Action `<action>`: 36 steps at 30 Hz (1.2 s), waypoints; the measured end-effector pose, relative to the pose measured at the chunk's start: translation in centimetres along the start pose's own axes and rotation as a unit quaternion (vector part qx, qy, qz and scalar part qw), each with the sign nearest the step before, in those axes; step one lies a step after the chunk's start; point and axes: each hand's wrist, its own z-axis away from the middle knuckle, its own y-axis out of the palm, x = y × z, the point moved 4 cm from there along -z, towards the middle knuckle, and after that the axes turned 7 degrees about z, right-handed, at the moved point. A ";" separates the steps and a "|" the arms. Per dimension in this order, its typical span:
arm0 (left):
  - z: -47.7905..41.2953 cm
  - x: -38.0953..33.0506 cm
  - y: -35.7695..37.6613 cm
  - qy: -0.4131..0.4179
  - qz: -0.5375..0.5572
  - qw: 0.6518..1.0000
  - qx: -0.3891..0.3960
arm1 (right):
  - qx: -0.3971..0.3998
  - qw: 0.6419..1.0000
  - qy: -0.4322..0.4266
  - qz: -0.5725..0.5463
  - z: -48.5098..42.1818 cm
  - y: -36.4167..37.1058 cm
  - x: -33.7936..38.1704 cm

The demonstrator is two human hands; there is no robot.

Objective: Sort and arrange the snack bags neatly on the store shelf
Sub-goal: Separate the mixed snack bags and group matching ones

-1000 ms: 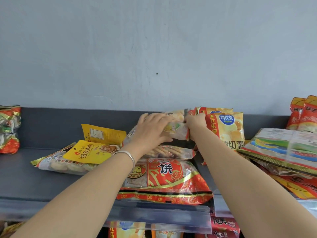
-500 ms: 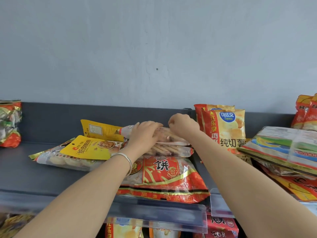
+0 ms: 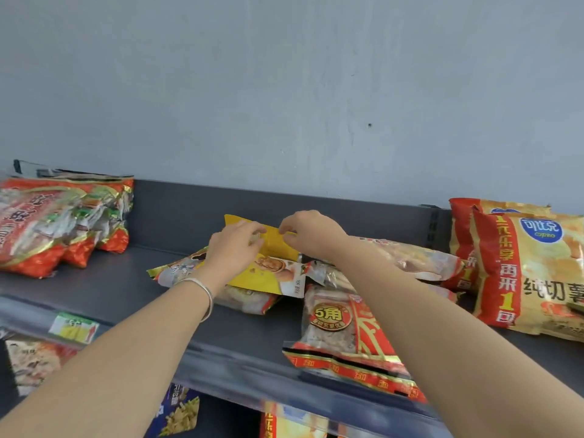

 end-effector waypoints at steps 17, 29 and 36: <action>-7.4 15.4 1.8 0.000 0.073 0.989 0.132 | 0.036 0.984 0.159 0.072 -12.6 8.2 4.5; -9.3 17.0 3.5 -0.027 0.151 0.979 0.133 | 0.062 0.964 0.227 0.126 -13.7 10.5 3.1; -10.6 16.1 3.0 -0.044 0.190 0.972 0.127 | -0.003 0.963 0.219 0.156 -14.4 8.0 2.7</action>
